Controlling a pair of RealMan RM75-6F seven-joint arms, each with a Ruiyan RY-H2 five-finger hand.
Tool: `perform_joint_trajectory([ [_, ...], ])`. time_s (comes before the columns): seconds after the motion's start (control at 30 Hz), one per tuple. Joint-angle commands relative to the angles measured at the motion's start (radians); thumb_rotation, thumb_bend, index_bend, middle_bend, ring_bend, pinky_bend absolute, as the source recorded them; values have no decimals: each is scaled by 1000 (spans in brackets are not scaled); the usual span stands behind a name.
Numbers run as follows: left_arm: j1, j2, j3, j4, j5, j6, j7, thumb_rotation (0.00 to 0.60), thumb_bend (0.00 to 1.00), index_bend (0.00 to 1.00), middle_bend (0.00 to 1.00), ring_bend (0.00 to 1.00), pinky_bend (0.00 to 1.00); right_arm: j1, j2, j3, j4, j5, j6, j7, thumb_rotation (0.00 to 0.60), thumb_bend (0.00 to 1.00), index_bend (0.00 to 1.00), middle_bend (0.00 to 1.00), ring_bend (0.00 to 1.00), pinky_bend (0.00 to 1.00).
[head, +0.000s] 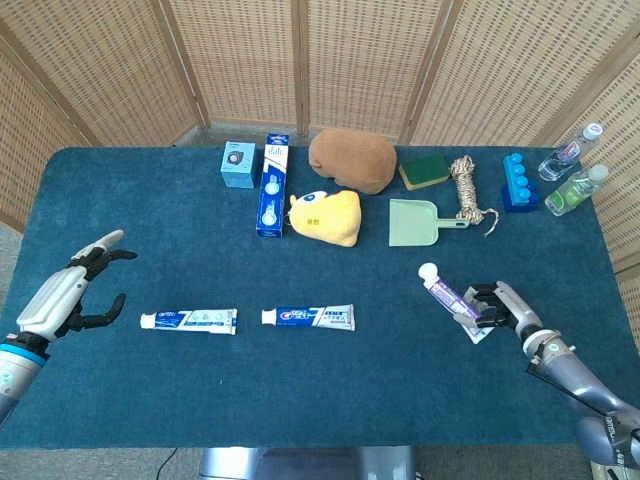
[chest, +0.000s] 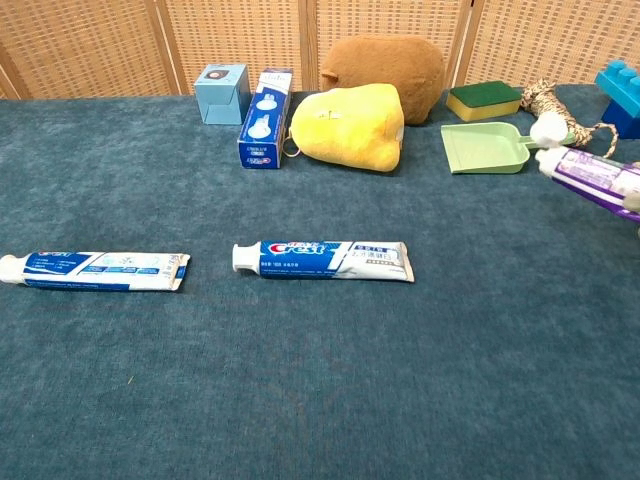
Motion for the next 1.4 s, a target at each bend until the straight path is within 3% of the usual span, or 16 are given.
perform_joint_trajectory([
  [0.03,11,-7,-3,1,0,5,3,600,470,196,18,0,0,-48,-16,33,25,26,70,-106,573,451,584,447,340,227],
  [0.13,20,-16,-4,1,1,4,6,600,469,196,18,0,0,-72,-25,51,32,35,103,-162,477,392,457,347,251,202],
  [0.23,31,-25,-5,3,0,7,9,600,471,195,17,0,0,-102,-40,71,39,41,148,-216,434,361,397,290,189,189],
  [0.6,66,-39,-11,8,-4,24,18,600,469,192,18,0,0,-178,-39,126,12,42,236,-347,384,305,359,271,153,184],
  [0.77,103,-58,3,-2,4,72,91,600,470,193,18,0,0,-236,-55,165,-45,22,382,-435,416,288,365,280,149,184],
  [1.03,164,-94,47,-31,31,145,253,600,465,199,27,0,0,-298,-73,172,-109,-71,549,-619,546,306,376,281,148,185],
  [1.4,243,-153,98,-75,35,239,482,600,467,211,49,0,0,-358,-67,146,-207,-143,648,-891,597,309,392,288,146,187],
])
